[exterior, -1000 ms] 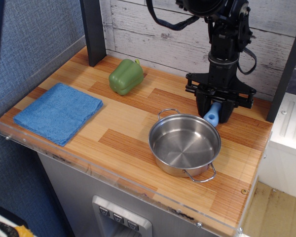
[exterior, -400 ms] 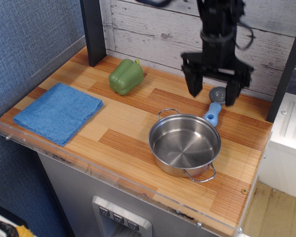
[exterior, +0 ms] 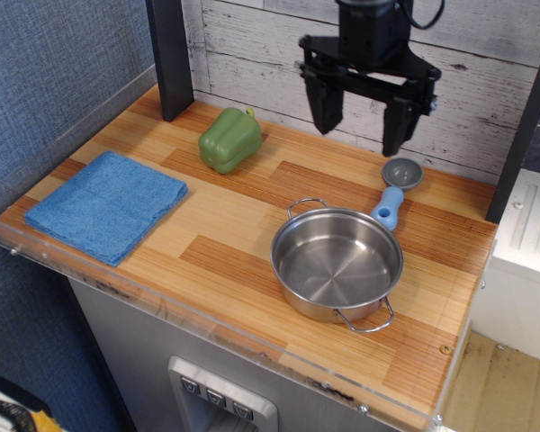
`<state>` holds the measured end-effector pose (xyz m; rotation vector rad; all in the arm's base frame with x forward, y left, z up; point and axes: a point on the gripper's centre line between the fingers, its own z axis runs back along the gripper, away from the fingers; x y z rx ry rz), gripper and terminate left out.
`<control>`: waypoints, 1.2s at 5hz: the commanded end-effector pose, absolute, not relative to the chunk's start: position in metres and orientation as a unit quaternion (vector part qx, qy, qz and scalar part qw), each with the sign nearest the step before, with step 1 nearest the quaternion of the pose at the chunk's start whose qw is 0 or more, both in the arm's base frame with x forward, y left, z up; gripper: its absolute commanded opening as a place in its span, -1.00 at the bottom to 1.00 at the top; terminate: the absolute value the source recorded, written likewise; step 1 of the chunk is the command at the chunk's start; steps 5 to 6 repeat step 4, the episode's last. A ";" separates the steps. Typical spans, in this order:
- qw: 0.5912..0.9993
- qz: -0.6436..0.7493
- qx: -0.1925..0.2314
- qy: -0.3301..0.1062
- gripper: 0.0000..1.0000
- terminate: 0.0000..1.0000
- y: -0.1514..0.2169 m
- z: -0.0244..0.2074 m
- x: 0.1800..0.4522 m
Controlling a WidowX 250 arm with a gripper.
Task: Place the blue spoon in front of the silver pot.
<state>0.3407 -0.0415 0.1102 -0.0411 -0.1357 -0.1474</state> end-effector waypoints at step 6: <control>0.996 -0.034 0.014 -0.079 1.00 1.00 -0.011 0.142 0.305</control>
